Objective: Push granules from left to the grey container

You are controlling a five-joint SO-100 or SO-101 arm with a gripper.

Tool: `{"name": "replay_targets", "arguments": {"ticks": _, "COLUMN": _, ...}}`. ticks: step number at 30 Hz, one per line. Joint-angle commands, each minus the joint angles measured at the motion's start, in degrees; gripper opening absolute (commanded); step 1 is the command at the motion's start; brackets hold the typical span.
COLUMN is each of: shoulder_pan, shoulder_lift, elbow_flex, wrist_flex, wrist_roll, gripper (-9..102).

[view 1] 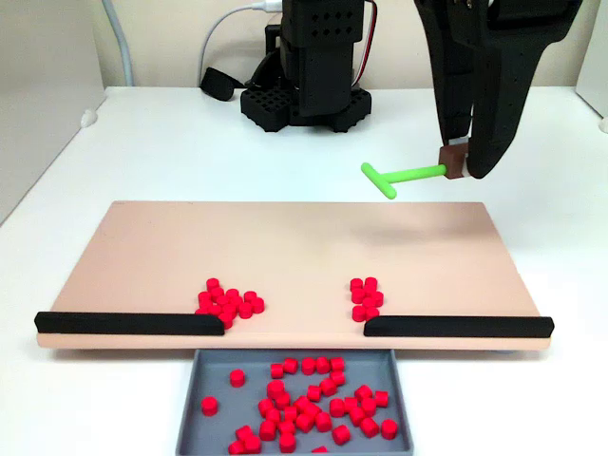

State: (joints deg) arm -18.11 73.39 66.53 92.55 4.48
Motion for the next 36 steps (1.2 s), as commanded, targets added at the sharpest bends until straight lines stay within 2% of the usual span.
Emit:
{"name": "replay_targets", "arguments": {"ticks": 1, "shoulder_pan": -0.44, "shoulder_lift": -1.05, "elbow_flex": -4.92, "wrist_flex": 0.0, "wrist_roll": 1.49, "gripper": 0}}
{"name": "replay_targets", "arguments": {"ticks": 13, "shoulder_pan": -1.58, "shoulder_lift": -9.67, "elbow_flex": -14.41, "wrist_flex": 0.35, "wrist_roll": 7.03, "gripper": 0}}
{"name": "replay_targets", "arguments": {"ticks": 16, "shoulder_pan": -1.58, "shoulder_lift": -13.89, "elbow_flex": -19.25, "wrist_flex": 3.08, "wrist_roll": 8.35, "gripper": 0}}
{"name": "replay_targets", "arguments": {"ticks": 27, "shoulder_pan": -1.67, "shoulder_lift": -20.57, "elbow_flex": -27.51, "wrist_flex": 4.75, "wrist_roll": 11.16, "gripper": 0}}
{"name": "replay_targets", "arguments": {"ticks": 36, "shoulder_pan": -2.2, "shoulder_lift": -23.2, "elbow_flex": -29.09, "wrist_flex": 4.75, "wrist_roll": 11.34, "gripper": 0}}
